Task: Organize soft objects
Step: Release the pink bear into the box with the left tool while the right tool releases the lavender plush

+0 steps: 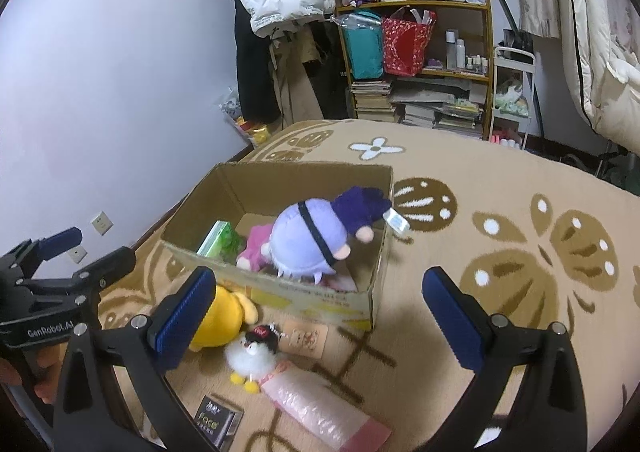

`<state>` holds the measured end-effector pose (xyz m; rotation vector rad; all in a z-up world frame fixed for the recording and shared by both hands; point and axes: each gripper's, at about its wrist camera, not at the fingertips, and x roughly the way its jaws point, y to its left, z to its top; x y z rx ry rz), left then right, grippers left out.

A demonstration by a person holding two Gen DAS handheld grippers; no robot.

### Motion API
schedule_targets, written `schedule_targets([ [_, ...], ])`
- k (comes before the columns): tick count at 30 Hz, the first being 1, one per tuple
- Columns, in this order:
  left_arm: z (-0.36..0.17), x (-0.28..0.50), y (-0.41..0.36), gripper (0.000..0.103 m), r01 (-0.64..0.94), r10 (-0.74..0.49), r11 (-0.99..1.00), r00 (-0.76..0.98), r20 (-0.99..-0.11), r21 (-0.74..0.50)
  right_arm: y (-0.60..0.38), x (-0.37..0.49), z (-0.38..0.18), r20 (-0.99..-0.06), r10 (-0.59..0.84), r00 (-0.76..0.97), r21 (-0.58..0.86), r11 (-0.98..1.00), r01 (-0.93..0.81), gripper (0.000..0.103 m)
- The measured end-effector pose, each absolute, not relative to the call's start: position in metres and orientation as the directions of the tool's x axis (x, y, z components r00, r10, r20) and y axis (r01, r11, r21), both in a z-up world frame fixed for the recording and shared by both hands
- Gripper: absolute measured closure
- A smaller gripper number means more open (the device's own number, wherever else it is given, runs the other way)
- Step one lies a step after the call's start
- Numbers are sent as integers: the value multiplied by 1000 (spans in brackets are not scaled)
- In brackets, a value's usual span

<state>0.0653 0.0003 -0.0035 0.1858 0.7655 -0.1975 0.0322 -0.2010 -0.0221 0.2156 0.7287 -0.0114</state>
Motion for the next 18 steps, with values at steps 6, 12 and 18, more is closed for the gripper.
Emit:
schedule_targets([
  [6, -10, 49, 1, 1, 248, -108, 964, 687, -718, 93, -199, 22, -28, -681, 82, 728, 205, 975, 83, 0],
  [12, -24, 39, 1, 1, 252, -103, 964, 648, -755, 85, -199, 18, -38, -709, 94, 699, 213, 973, 85, 0],
  [18, -36, 34, -1, 1, 270, -113, 960, 614, -782, 73, -201, 21, -52, -744, 115, 658, 235, 967, 97, 0],
])
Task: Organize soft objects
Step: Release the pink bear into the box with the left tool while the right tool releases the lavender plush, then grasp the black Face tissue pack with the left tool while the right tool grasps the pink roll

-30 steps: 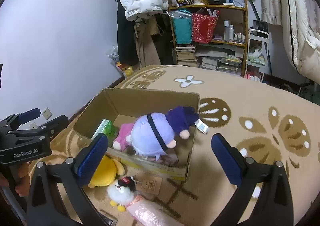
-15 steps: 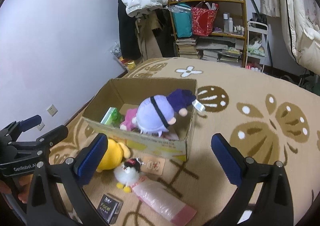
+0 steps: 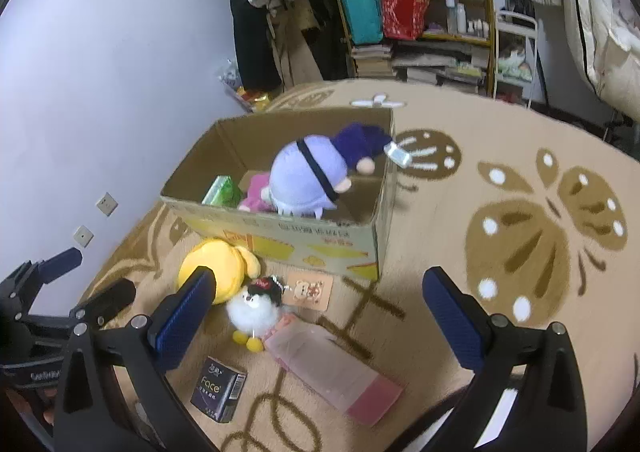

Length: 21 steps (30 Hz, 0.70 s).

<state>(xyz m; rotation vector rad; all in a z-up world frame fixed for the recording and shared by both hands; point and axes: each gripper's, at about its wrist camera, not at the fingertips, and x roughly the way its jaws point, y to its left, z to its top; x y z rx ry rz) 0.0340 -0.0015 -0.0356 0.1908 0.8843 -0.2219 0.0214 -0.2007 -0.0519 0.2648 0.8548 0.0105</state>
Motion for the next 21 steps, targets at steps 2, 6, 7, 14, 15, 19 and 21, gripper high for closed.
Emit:
schedule_targets([
  [2, -42, 34, -3, 1, 274, -109, 959, 599, -793, 75, -200, 23, -59, -759, 122, 640, 235, 967, 95, 0],
  [6, -59, 35, -6, 1, 286, -101, 956, 552, -828, 74, -196, 26, -71, -788, 118, 604, 218, 972, 94, 0],
  [7, -63, 35, -7, 1, 289, -97, 954, 542, -834, 77, -196, 27, -74, -795, 117, 595, 211, 973, 91, 0],
  [14, -80, 33, -15, 1, 309, -53, 943, 509, -859, 125, -186, 30, -91, -831, 118, 543, 184, 981, 69, 0],
  [15, -83, 32, -16, 1, 314, -46, 940, 501, -865, 132, -184, 30, -94, -837, 111, 536, 172, 983, 64, 0],
  [19, -96, 33, -22, 1, 343, -24, 927, 464, -885, 154, -177, 32, -106, -864, 112, 490, 157, 986, 52, 0],
  [21, -102, 33, -25, 1, 355, -11, 920, 453, -891, 169, -174, 33, -112, -876, 115, 469, 155, 987, 47, 0],
])
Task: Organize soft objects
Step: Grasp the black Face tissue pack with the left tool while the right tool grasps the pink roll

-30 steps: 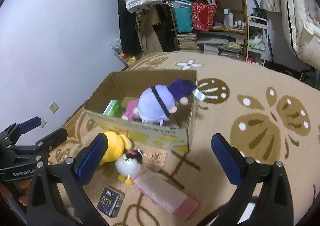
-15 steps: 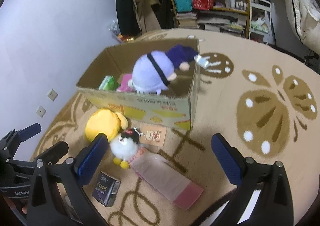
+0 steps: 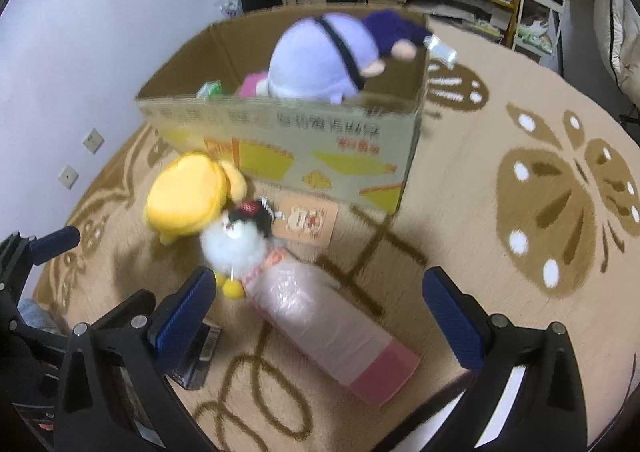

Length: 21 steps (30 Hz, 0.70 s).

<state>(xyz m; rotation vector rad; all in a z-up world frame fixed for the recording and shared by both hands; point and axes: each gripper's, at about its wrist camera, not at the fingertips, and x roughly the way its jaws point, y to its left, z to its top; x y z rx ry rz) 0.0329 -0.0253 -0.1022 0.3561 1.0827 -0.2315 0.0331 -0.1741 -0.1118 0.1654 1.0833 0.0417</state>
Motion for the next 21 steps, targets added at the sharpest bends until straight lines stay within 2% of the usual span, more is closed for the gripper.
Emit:
schedule_targets([
  [13, -136, 34, -33, 1, 407, 31, 898, 328, -944, 171, -163, 40, -136, -909, 143, 391, 165, 986, 22, 0],
  [21, -154, 38, -31, 1, 418, 25, 899, 246, -969, 129, -166, 43, -147, -912, 165, 377, 191, 981, 34, 0],
])
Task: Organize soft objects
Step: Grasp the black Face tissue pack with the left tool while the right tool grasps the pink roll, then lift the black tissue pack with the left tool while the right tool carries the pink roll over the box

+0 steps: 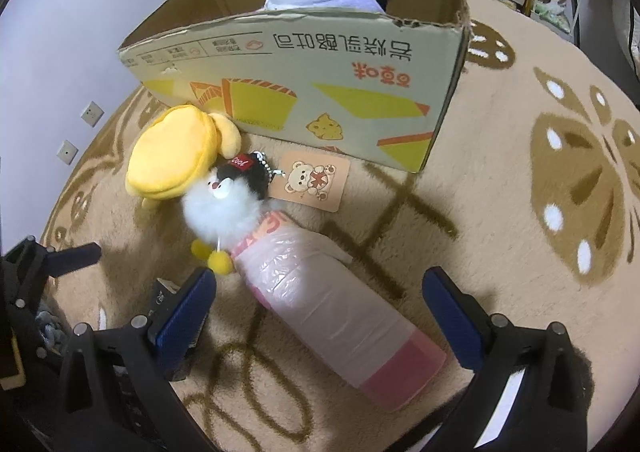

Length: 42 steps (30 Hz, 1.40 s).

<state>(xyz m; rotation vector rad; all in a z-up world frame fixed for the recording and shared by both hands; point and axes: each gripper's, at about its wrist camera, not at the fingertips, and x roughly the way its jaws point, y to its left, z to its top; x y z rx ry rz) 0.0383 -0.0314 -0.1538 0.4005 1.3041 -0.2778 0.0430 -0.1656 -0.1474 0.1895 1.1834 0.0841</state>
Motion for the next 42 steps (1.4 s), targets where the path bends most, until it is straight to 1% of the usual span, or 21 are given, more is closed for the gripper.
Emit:
schedule_targets([
  [7, -164, 36, -33, 1, 444, 45, 886, 209, -977, 136, -166, 44, -160, -929, 184, 322, 205, 978, 32, 0],
  [10, -168, 33, -37, 2, 462, 70, 872, 210, -975, 161, -164, 45, -163, -934, 178, 310, 196, 980, 29, 0],
  [11, -169, 32, -37, 5, 463, 74, 871, 206, -976, 164, -163, 46, -164, -936, 173, 307, 191, 981, 29, 0],
  [12, -171, 32, -37, 7, 465, 73, 871, 195, -978, 158, -162, 46, -165, -937, 169, 304, 187, 982, 29, 2],
  [14, -174, 31, -36, 18, 466, 60, 875, 164, -985, 131, -161, 46, -168, -941, 159, 298, 176, 984, 30, 4],
  [16, -175, 29, -37, 22, 466, 48, 877, 154, -987, 115, -159, 47, -169, -944, 146, 295, 161, 987, 27, 8],
  [19, -174, 27, -38, 32, 477, 35, 873, 153, -988, 105, -154, 47, -171, -950, 110, 292, 118, 993, 9, 14],
  [20, -173, 27, -38, 36, 480, 34, 871, 155, -987, 106, -151, 47, -171, -951, 102, 291, 107, 994, 2, 14],
  [21, -173, 26, -38, 39, 481, 34, 870, 159, -987, 108, -150, 47, -171, -952, 96, 292, 99, 995, -4, 16],
  [22, -171, 22, -40, 42, 481, 32, 870, 161, -986, 107, -147, 48, -171, -951, 91, 295, 91, 996, -14, 18],
  [23, -170, 22, -40, 49, 479, 29, 872, 162, -986, 104, -145, 48, -171, -950, 89, 298, 87, 996, -20, 21],
  [25, -167, 26, -37, 58, 466, 42, 876, 180, -983, 123, -142, 48, -169, -946, 96, 308, 91, 995, -31, 31],
  [28, -164, 31, -32, 58, 446, 19, 890, 174, -985, 96, -136, 48, -165, -940, 109, 323, 100, 994, -42, 39],
  [31, -160, 31, -31, 58, 447, 15, 889, 193, -981, 102, -135, 46, -161, -936, 119, 332, 110, 993, -46, 45],
  [33, -154, 29, -32, 58, 446, 10, 889, 208, -978, 104, -132, 46, -158, -932, 131, 339, 124, 991, -43, 48],
  [42, -127, 38, -18, 58, 376, -10, 920, 293, -956, 106, -147, 35, -139, -912, 141, 384, 138, 990, -35, 49],
])
